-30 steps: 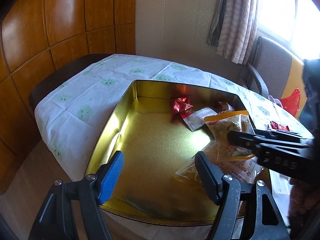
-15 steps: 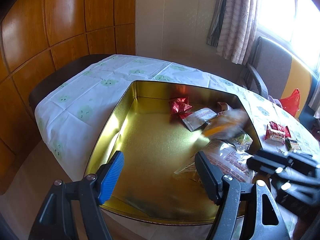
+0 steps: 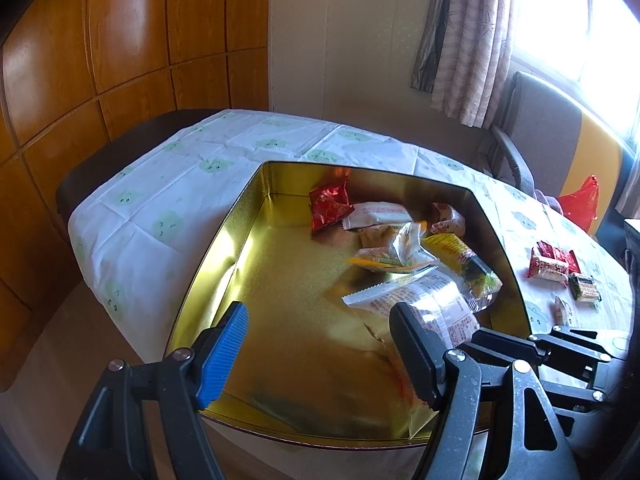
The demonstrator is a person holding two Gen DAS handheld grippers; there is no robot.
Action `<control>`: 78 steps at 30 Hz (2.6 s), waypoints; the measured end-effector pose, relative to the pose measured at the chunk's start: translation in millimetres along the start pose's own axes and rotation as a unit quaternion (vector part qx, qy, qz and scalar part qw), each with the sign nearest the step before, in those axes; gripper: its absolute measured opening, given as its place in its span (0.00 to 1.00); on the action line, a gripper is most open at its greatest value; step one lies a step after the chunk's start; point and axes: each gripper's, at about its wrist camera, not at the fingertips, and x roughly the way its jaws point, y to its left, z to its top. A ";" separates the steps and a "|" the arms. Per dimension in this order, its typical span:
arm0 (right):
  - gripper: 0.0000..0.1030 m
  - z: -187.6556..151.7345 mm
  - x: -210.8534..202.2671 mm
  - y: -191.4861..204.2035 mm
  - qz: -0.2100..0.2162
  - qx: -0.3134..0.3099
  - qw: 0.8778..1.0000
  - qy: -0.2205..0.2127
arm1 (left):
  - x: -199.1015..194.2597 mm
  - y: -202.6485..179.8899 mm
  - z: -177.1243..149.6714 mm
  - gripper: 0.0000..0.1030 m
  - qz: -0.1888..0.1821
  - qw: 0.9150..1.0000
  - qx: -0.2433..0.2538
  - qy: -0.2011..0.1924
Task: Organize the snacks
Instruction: 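Withdraw the right gripper from the tin back toward the snack pile, then grasp the white BA ZHEN packet with the left gripper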
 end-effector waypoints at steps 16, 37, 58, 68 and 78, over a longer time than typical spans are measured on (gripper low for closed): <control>0.20 -11.8 -37.5 -3.7 -0.031 0.024 0.998 -0.051 | -12.0 -11.3 -0.3 0.72 -0.012 1.000 0.015 -0.011; 0.28 -103.8 -112.5 -96.3 -0.163 0.166 0.969 -0.081 | -27.2 -57.4 -6.9 0.72 -0.060 0.994 0.089 -0.019; 0.32 -220.2 -142.1 -180.0 -0.254 0.295 0.921 -0.028 | 3.6 -253.8 -21.9 0.71 -0.201 0.939 0.271 0.073; 0.38 -223.7 -136.9 -179.9 -0.241 0.280 0.928 -0.038 | 67.7 -317.6 -29.8 0.71 -0.200 0.930 0.273 0.143; 0.50 -223.7 -133.5 -177.0 -0.232 0.263 0.935 -0.048 | 73.9 -303.3 -52.5 0.32 -0.222 0.929 0.267 0.128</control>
